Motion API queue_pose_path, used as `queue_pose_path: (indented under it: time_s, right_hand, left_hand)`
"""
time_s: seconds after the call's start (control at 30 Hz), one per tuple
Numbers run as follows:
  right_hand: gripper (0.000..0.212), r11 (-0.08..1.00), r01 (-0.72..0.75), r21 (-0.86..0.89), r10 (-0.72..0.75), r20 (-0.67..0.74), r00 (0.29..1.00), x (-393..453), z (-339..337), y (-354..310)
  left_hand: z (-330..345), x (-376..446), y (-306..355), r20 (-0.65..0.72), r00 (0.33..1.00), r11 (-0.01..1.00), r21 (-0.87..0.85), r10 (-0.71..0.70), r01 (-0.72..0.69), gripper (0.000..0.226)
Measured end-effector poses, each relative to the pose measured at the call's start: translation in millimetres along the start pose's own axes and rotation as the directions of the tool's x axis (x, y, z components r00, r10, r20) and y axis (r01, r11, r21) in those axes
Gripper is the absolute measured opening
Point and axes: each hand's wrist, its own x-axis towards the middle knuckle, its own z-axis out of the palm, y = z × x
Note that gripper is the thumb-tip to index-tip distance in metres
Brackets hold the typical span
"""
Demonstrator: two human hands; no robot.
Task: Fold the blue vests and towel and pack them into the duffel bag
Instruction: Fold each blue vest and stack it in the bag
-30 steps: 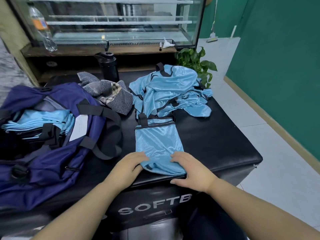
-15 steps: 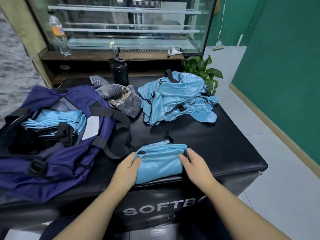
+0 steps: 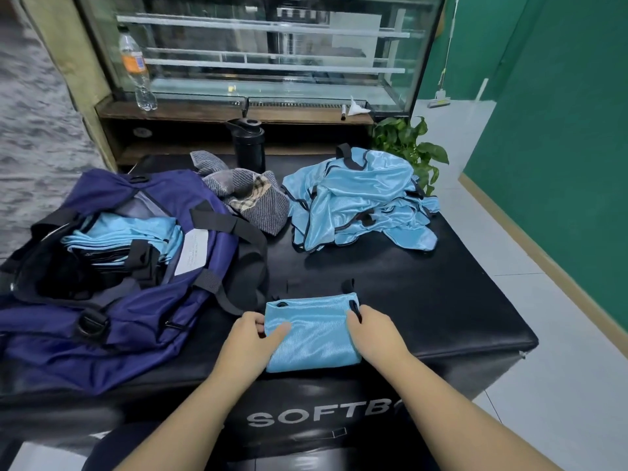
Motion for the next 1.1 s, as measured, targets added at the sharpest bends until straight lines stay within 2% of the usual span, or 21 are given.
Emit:
queue_pose_path:
  time_s: [0.2, 0.3, 0.37, 0.43, 0.57, 0.67, 0.73, 0.8, 0.93, 1.03, 1.1]
  right_hand:
    - [0.025, 0.992, -0.015, -0.122, 0.018, 0.023, 1.000, 4.9, 0.4, -5.7]
    - [0.015, 0.990, -0.043, -0.134, 0.041, -0.024, 0.999, 3.6, -1.1, -10.5]
    - [0.034, 0.979, 0.038, -0.200, -0.051, -0.063, 0.997, -0.4, -6.3, -15.3]
    - [0.060, 0.957, 0.210, -0.201, -0.228, -0.071, 0.971, -6.4, -14.7, -25.0]
    - [0.079, 0.833, 0.534, -0.145, -0.526, 0.089, 0.846, -18.8, -34.5, -65.9]
    - [0.085, 0.758, 0.627, -0.178, -0.589, 0.225, 0.776, -23.9, -41.9, -96.9]
    - [0.085, 0.752, 0.638, -0.163, -0.584, 0.282, 0.761, -26.5, -47.1, -115.3]
    - [0.074, 0.756, 0.634, -0.161, -0.580, 0.283, 0.764, -25.6, -53.1, -128.9]
    - [0.039, 0.719, 0.641, -0.267, -0.581, 0.275, 0.766, -17.0, -56.0, -145.9]
    - [0.014, 0.669, 0.674, -0.313, -0.632, 0.239, 0.738, -11.6, -53.0, -154.5]
    - [0.006, 0.687, 0.691, -0.224, -0.663, 0.195, 0.722, -8.5, -52.9, -159.8]
  left_hand:
    - [2.6, 7.4, 16.8, 0.041, 0.993, 0.961, 0.260, -0.108, 0.094, 0.037]
    - [2.5, 10.1, 25.7, 0.081, 0.986, 0.965, 0.229, -0.149, 0.127, 0.029]
    - [2.0, 8.4, 27.7, 0.076, 0.992, 0.980, 0.179, -0.100, 0.085, 0.025]
    - [0.4, 4.0, 31.7, 0.032, 0.999, 0.995, 0.099, -0.036, 0.033, 0.028]
    - [-14.4, -3.4, 54.2, -0.052, 0.987, 0.986, 0.073, 0.153, -0.149, 0.026]
    - [-31.7, -3.9, 73.5, -0.068, 0.950, 0.951, 0.076, 0.304, -0.298, 0.024]
    - [-43.5, -1.8, 80.7, -0.063, 0.931, 0.932, 0.079, 0.359, -0.354, 0.029]
    - [-55.1, 0.8, 82.1, -0.049, 0.923, 0.924, 0.060, 0.381, -0.378, 0.036]
    - [-75.0, 3.1, 81.1, 0.003, 0.900, 0.900, 0.017, 0.435, -0.435, 0.043]
    - [-87.5, 5.0, 79.4, -0.050, 0.872, 0.873, -0.017, 0.487, -0.488, 0.046]
    - [-97.3, 5.8, 77.0, -0.115, 0.873, 0.874, -0.057, 0.474, -0.483, 0.048]
